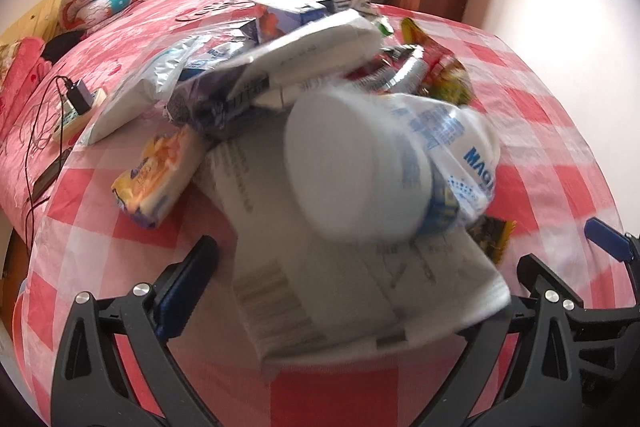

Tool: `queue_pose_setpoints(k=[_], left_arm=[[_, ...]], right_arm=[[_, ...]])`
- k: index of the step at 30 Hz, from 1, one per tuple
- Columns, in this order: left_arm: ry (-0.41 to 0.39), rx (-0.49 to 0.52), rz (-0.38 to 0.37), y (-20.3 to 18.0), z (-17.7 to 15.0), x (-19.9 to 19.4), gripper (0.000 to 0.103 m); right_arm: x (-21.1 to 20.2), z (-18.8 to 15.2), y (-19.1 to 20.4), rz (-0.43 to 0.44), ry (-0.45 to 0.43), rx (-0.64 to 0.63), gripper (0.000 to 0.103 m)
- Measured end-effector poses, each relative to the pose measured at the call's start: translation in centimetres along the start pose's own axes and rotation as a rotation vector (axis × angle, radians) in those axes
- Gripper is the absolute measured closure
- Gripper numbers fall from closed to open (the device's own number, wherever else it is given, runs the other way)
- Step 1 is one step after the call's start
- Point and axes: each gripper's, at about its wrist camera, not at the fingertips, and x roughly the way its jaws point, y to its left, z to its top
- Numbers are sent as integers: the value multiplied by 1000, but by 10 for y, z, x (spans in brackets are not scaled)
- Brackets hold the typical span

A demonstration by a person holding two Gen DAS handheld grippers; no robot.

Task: Collect trash

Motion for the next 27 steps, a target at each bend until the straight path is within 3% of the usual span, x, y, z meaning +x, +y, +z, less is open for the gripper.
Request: queue_pose_setpoints(k=[8,12,19,27], left_arm=[[-46,14,-100,13,-34,-37,4],[-95,31,-94,21,-42,-60,4],[-158,14,-49,33,-44,-112,4],[-173,-4,-32,44,-45,-147,4]], right_arm=[[-31,-26,1,80,-34,52,4],[-57,-34,3,106,-88,69,4],[-118,-29,0,71,-236,80,4],[-161,-26,4,59,-275,74,4]])
